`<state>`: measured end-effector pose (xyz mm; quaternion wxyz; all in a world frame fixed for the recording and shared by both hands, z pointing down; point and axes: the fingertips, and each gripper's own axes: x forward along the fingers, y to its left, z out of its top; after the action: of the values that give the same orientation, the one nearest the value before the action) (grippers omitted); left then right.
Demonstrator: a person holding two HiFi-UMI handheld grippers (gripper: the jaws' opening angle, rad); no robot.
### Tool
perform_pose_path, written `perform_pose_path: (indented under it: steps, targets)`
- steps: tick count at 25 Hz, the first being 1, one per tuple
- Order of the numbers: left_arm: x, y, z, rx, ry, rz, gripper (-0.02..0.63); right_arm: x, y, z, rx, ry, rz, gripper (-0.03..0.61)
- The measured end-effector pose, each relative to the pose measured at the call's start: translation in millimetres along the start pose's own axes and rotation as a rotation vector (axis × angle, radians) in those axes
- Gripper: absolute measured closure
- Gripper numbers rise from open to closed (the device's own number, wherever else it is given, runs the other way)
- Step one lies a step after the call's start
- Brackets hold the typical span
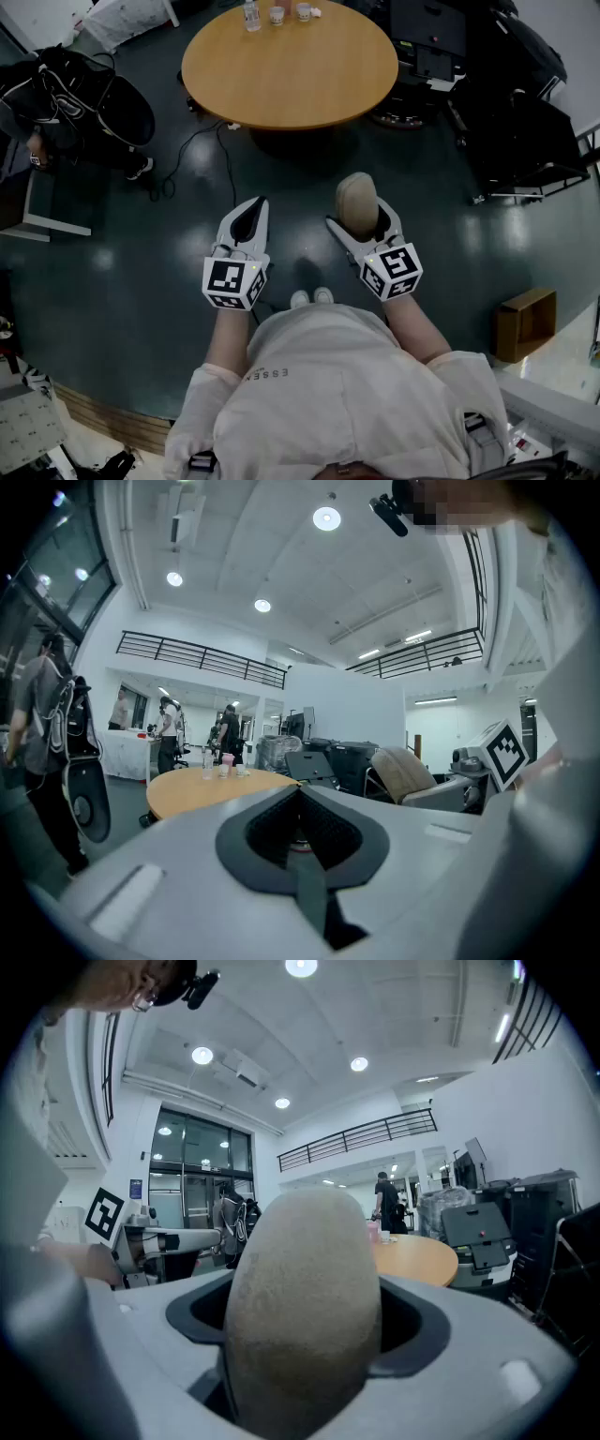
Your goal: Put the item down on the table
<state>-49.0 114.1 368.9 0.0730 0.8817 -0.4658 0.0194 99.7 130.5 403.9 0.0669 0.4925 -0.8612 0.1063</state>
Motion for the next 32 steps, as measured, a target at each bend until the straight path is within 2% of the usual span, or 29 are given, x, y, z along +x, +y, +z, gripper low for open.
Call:
perform_pose_path:
  steps: [17,32]
  targets:
    - [-8,-4,-6,-0.013,0.003,0.018,0.604,-7,-7,-6,0.055,0.010,-0.017,0.187]
    - [-27,36,-8,-0.066,-0.024,0.067,0.604,6,0,-2,0.087,-0.012,-0.019,0.187]
